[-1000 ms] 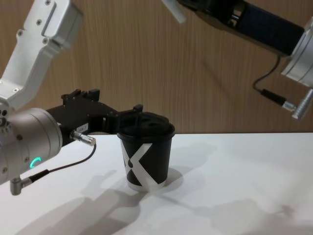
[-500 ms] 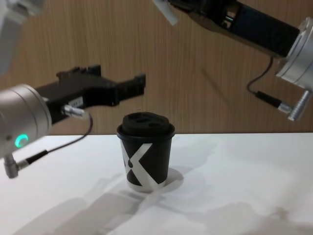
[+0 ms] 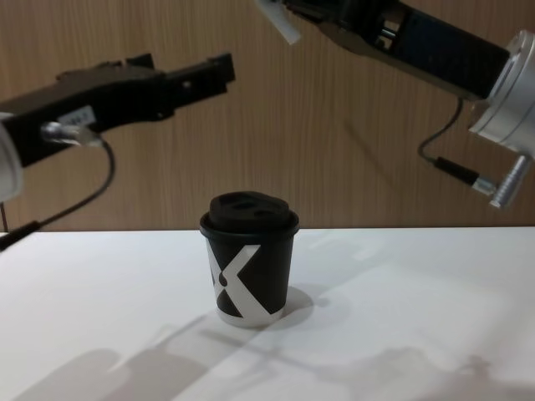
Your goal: Pick up the straw with one hand, pass it to the other hand, and insert it into the cup.
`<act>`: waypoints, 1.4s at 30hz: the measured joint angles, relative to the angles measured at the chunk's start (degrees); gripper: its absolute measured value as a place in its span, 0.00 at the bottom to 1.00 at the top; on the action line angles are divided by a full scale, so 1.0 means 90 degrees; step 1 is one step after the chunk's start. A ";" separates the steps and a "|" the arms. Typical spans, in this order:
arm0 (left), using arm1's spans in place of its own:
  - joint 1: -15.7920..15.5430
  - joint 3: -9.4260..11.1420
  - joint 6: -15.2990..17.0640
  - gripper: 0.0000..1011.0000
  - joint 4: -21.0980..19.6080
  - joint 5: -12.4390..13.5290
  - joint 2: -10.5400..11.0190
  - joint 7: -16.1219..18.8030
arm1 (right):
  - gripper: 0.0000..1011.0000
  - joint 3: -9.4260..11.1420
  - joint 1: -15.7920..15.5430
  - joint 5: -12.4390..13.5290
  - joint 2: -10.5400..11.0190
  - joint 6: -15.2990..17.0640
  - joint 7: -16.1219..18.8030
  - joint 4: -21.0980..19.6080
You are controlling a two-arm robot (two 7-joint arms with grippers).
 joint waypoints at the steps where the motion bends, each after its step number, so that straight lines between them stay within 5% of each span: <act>1: 0.0051 -0.0045 -0.0006 0.99 -0.0046 -0.0041 0.0024 -0.0027 | 0.00 -0.0001 0.0000 0.0001 0.0000 0.0001 0.0002 0.0000; 22: 0.0757 -0.0767 -0.0162 0.99 -0.0529 -0.1173 0.0424 -0.0950 | 0.00 -0.0017 0.0010 0.0010 0.0003 0.0007 0.0020 0.0009; 42: 0.0585 -0.0815 -0.0292 0.99 -0.0113 -0.2728 0.0258 -0.2275 | 0.00 -0.0016 0.0009 0.0009 0.0003 0.0006 0.0023 0.0009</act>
